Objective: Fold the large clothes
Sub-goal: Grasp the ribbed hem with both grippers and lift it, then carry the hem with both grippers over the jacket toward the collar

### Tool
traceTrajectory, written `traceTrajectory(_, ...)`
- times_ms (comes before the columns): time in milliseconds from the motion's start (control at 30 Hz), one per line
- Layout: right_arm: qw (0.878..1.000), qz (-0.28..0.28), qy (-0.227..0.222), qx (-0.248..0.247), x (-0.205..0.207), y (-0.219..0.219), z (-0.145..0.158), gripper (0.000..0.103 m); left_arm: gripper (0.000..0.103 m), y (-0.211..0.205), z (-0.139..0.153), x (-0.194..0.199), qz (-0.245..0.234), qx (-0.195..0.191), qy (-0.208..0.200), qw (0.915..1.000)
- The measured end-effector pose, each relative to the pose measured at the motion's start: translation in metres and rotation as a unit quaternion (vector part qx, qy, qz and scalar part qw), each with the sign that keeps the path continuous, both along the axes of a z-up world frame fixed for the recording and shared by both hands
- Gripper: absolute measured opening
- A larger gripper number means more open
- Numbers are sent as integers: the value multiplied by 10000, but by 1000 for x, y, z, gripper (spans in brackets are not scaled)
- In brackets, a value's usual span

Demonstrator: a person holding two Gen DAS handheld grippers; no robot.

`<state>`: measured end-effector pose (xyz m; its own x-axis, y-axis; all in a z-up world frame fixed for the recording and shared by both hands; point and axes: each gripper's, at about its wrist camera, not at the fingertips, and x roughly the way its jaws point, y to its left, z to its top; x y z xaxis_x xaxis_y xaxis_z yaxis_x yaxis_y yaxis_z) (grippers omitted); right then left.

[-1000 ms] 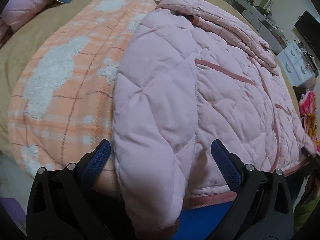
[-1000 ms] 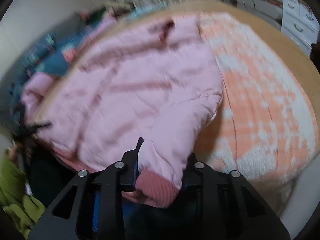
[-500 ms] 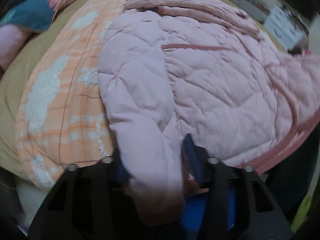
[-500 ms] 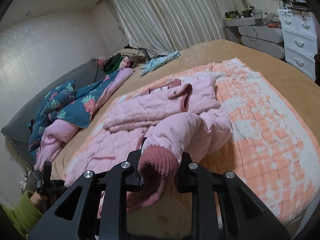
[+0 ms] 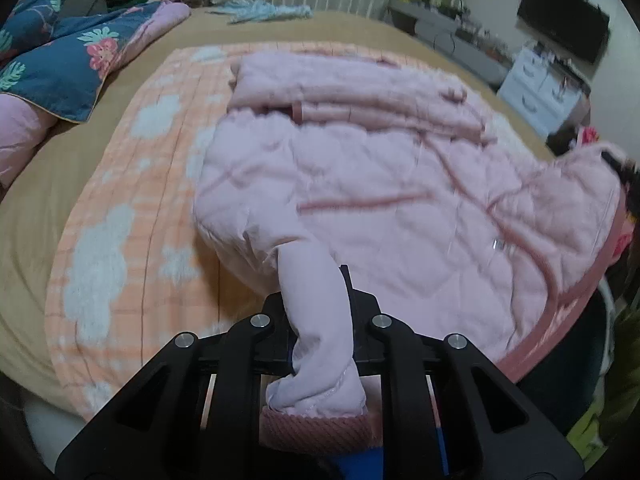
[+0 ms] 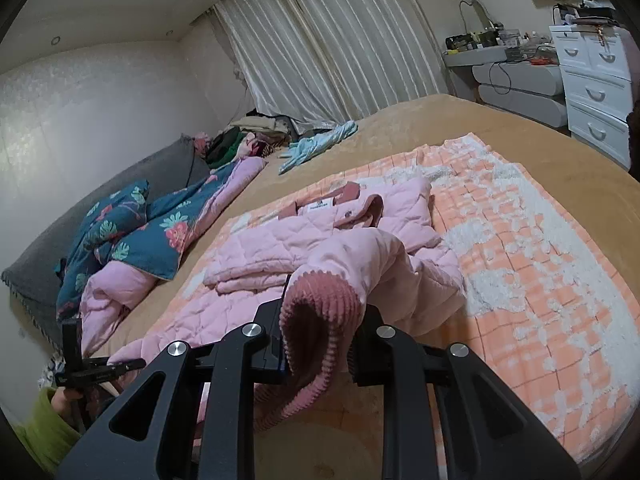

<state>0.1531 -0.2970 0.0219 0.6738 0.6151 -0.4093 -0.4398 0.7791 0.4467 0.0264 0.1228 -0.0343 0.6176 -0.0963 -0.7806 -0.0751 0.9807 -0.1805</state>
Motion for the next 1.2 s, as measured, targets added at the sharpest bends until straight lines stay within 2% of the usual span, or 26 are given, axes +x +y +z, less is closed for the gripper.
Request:
traceTrajectory(533, 9996, -169, -139, 165, 29, 7, 25, 19, 9, 16, 57, 46, 281, -436, -795, 9955)
traceTrajectory(1200, 9982, -414, -276, 322, 80, 10, 75, 19, 9, 37, 117, 91, 479, -499, -1418, 9875)
